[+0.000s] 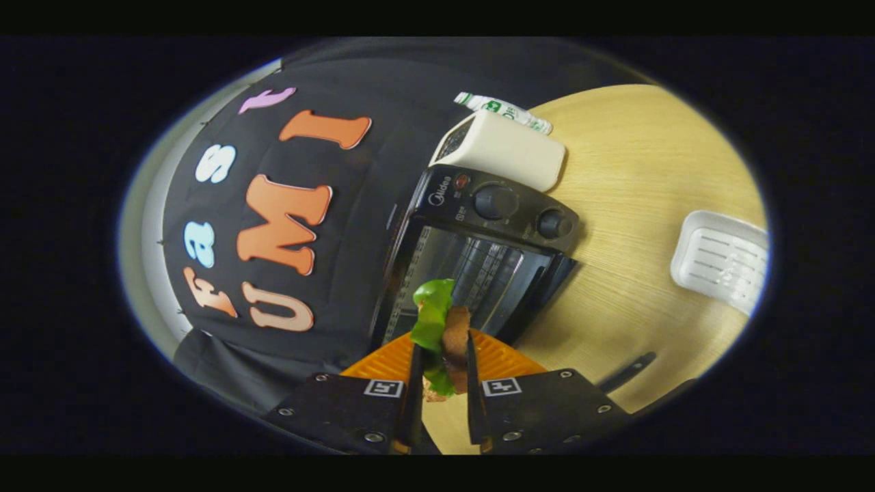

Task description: Open the toaster oven, put the food inside, and close the toaster oven door.

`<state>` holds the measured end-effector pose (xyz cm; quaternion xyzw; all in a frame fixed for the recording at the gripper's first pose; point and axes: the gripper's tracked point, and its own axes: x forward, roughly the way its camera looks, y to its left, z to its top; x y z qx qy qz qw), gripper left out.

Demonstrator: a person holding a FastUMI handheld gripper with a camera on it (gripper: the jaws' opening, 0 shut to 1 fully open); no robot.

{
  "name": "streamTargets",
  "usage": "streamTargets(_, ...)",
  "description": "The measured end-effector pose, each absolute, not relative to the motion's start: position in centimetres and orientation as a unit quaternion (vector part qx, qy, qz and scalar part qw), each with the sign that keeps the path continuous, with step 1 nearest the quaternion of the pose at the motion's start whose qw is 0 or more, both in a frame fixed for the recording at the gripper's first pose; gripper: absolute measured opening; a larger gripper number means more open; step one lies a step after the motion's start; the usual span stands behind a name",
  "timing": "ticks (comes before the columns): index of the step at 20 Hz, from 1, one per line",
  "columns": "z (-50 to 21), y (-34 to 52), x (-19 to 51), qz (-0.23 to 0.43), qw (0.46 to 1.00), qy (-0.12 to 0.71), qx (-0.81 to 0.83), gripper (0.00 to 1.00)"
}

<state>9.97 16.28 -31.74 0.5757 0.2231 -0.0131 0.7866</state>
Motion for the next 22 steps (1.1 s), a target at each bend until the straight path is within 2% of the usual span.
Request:
streamTargets(4,-32.5,16.9,13.0,-0.045,0.780,0.183,0.597,0.27)
streamTargets(13,-34.7,17.9,18.1,-0.110,0.771,0.176,0.602,0.29)
streamTargets(17,-35.2,17.8,17.6,-0.130,0.766,0.187,0.601,0.43)
streamTargets(18,-35.4,17.7,17.0,-0.137,0.766,0.191,0.598,0.53)
streamTargets(21,-35.2,16.8,15.5,-0.170,0.775,0.201,0.575,0.69)
streamTargets(22,-35.1,16.6,15.1,-0.178,0.779,0.203,0.565,0.82)
